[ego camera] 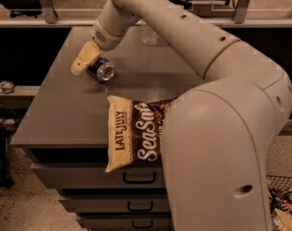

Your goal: Place pepsi can upright

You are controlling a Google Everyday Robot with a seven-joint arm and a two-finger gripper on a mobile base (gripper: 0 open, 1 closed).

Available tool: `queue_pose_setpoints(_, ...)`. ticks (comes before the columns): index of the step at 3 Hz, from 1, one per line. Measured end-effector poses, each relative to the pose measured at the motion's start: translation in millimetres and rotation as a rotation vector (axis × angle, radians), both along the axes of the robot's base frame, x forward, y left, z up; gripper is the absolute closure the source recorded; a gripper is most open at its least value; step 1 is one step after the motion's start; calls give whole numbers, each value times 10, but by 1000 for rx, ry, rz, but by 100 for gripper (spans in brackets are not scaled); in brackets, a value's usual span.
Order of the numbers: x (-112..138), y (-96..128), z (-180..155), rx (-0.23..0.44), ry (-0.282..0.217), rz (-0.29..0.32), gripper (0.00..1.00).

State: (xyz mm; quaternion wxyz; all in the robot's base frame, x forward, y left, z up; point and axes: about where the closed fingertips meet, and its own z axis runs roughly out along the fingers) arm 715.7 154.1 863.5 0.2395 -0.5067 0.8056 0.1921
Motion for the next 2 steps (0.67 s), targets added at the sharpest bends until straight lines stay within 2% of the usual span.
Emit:
queue_pose_setpoints(1, 94, 9, -31, -140, -21, -56, 0)
queue_pose_setpoints(2, 152, -9, -71, -250, -30, -98, 0)
